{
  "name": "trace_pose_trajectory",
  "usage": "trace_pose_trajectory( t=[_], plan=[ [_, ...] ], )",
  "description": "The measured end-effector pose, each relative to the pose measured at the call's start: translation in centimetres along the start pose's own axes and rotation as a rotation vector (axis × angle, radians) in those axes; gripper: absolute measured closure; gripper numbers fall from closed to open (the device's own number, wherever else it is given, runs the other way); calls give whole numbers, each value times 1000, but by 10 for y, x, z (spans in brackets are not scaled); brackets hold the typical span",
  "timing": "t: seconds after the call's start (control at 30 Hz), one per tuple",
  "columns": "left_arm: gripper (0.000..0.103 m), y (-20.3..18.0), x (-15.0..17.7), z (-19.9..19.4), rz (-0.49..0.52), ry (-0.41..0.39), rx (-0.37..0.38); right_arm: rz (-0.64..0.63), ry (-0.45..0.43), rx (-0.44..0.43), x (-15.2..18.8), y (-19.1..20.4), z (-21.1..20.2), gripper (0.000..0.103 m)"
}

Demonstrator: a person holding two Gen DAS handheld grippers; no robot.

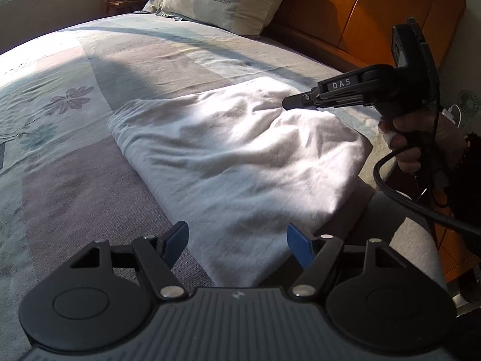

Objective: Fold clothes

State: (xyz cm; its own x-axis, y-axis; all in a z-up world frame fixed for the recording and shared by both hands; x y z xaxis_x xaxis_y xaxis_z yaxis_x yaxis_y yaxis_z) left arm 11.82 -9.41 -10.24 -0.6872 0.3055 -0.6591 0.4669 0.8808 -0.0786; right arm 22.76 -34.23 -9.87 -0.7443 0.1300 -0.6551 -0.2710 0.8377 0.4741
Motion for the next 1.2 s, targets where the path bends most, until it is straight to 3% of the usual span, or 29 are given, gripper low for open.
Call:
trace_pose_trajectory(
  t=[0.07, 0.17, 0.23, 0.3, 0.33, 0.47, 0.53, 0.67, 0.7, 0.73, 0.8, 0.93, 1.2],
  plan=[
    [30, 0, 1, 1, 1, 5, -2, 44, 61, 18, 11, -14, 11, 88],
    [30, 2, 2, 1, -4, 8, -2, 121, 61, -13, 27, -25, 7, 79],
    [30, 3, 2, 1, -5, 9, 0, 187, 37, -64, 35, -29, -4, 58],
    [30, 3, 0, 1, -7, 3, 2, 231, 15, -99, 43, -31, -17, 44],
    [30, 3, -1, 2, -8, -1, 4, 239, 8, -97, 47, -32, -23, 43],
    [30, -8, -5, -4, 53, -31, 5, 200, -45, -33, 58, -27, -48, 44],
    [28, -16, -4, -3, 105, -36, 5, 153, -76, -44, 60, -18, -59, 46],
    [25, -32, 1, 5, 202, -25, 6, 101, -11, -79, 69, -5, -53, 48],
    [25, -35, 3, 6, 217, -21, -2, 98, 29, -58, 75, -6, -47, 68],
    [25, -37, 5, 7, 230, -17, -11, 95, 64, -47, 82, -6, -43, 95],
    [25, -39, 9, 6, 242, -13, -10, 91, 110, -43, 95, -6, -45, 94],
    [25, -32, 16, 8, 234, 13, -7, 101, 121, -38, 108, -5, -62, 93],
    [24, -45, -11, 9, 281, -74, 50, 57, -31, -16, 52, 7, -71, 81]
  ],
)
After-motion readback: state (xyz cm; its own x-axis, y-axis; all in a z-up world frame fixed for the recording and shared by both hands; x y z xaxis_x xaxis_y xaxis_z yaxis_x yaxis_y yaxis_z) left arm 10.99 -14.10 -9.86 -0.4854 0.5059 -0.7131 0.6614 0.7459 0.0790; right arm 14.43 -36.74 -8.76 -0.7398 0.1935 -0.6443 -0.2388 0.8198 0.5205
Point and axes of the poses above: each gripper's, at about its wrist camera, not at the fingertips, and z roughly the way its jaws point, y to its left, x to its underside, the point moved 6 cm from there along z, roughly the way its jaws point, and after that the axes turned 7 degrees about -x, right-handed, at the moved point
